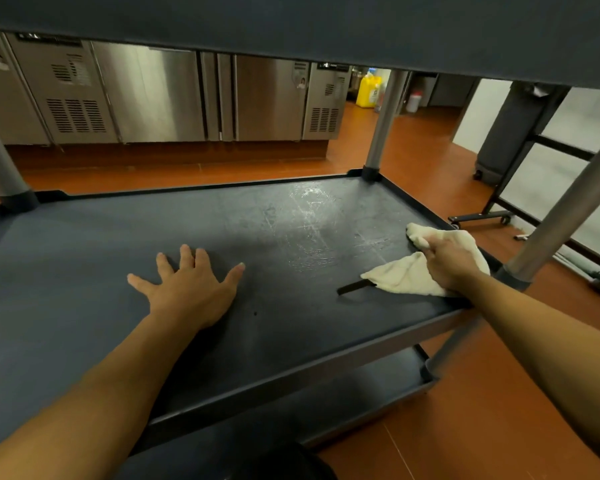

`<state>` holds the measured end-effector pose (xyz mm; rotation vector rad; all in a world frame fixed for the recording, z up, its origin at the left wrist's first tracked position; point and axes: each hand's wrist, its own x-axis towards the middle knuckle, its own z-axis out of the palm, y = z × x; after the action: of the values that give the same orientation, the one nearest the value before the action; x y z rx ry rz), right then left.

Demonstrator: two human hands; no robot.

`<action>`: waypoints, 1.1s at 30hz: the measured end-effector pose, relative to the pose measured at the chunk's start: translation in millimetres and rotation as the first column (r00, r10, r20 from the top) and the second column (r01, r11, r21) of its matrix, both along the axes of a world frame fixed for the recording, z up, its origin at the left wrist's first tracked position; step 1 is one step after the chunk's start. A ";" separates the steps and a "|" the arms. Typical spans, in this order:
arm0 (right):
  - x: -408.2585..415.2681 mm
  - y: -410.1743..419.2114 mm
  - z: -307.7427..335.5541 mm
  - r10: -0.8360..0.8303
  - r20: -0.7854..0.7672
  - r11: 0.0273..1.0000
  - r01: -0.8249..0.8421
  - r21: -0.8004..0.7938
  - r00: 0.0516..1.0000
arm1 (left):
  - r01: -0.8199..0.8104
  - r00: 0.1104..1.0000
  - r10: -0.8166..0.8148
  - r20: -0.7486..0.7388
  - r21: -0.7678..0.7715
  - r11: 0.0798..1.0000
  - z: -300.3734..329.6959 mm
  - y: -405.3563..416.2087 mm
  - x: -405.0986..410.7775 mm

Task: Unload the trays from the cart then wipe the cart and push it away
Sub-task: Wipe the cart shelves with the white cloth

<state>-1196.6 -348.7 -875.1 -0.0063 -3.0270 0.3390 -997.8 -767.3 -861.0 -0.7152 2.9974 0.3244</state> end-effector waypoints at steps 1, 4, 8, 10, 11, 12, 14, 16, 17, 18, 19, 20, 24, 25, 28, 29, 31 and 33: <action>1.8 -1.0 0.5 0.002 -0.001 1.000 -0.002 0.010 1.000 | 0.032 0.999 -0.032 -0.035 -0.005 0.999 4.0 0.6 -4.4; 4.9 -2.6 -1.3 0.036 -0.018 0.999 -0.035 0.023 0.999 | 0.194 0.977 -0.200 -0.071 -0.083 0.978 11.6 -6.2 -33.2; 10.8 -3.7 3.7 0.062 -0.049 0.998 -0.063 -0.023 0.997 | 0.304 0.953 -0.303 0.013 -0.070 0.950 1.2 -22.0 -62.1; 18.2 -8.6 11.2 0.085 -0.052 0.995 -0.088 -0.045 0.995 | 0.320 0.947 -0.320 -0.012 -0.052 0.946 -7.6 -23.4 -66.0; 23.8 -11.0 16.1 0.099 -0.041 0.990 -0.102 -0.095 0.994 | 0.324 0.945 -0.325 -0.026 -0.023 0.946 -8.7 -23.2 -67.3; 32.2 -16.2 21.8 0.119 -0.015 0.978 -0.119 -0.174 0.993 | 0.331 0.943 -0.331 -0.032 0.002 0.944 -9.1 -23.6 -67.3; 50.3 -35.3 36.8 0.201 0.041 0.930 -0.178 -0.321 0.979 | 0.323 0.945 -0.319 -0.065 0.051 0.945 -8.8 -27.8 -67.6; 70.1 -68.3 45.7 0.312 0.083 0.838 -0.233 -0.493 0.947 | 0.263 0.960 -0.239 -0.149 0.179 0.948 -5.2 -29.3 -65.9; 80.3 -89.6 46.3 0.380 0.118 0.758 -0.237 -0.607 0.917 | 0.240 0.959 -0.188 -0.210 0.260 0.935 -3.4 -27.4 -63.7; 90.9 -114.0 47.1 0.449 0.158 0.682 -0.223 -0.696 0.879 | 0.228 0.951 -0.137 -0.275 0.330 0.916 -1.7 -25.4 -60.2; 99.8 -140.2 47.6 0.516 0.171 0.619 -0.228 -0.752 0.839 | 0.230 0.936 -0.088 -0.341 0.404 0.885 -0.3 -25.3 -57.3; 107.0 -166.2 46.3 0.562 0.193 0.593 -0.229 -0.772 0.804 | 0.249 0.913 -0.036 -0.406 0.486 0.838 0.6 -26.8 -54.8; 134.6 -230.9 41.3 0.687 0.288 0.470 -0.104 -0.877 0.667 | 0.284 0.845 0.231 -0.481 0.772 0.569 -0.7 -41.5 -47.4; 138.7 -236.8 39.8 0.711 0.294 0.446 -0.087 -0.891 0.639 | 0.291 0.841 0.239 -0.486 0.778 0.557 -0.5 -42.9 -46.3; 140.1 -239.5 41.1 0.788 0.286 0.367 -0.043 -0.929 0.546 | 0.315 0.831 0.215 -0.512 0.753 0.577 0.2 -41.3 -43.2; 138.4 -238.1 43.9 0.810 0.302 0.369 -0.035 -0.929 0.503 | 0.325 0.826 0.217 -0.520 0.754 0.570 0.2 -41.5 -42.7; 135.3 -236.0 47.1 0.866 0.311 0.428 -0.262 -0.865 0.391 | 0.326 0.827 0.212 -0.521 0.751 0.574 1.1 -40.5 -40.4; 141.5 -236.9 52.7 0.903 0.319 0.429 -0.577 -0.694 0.288 | 0.309 0.841 0.182 -0.509 0.729 0.611 2.4 -40.5 -38.9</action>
<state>-1055.1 -585.6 -822.4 1.7837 -3.1597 1.4107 -1036.7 -807.8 -858.5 -0.4240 2.7558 2.0071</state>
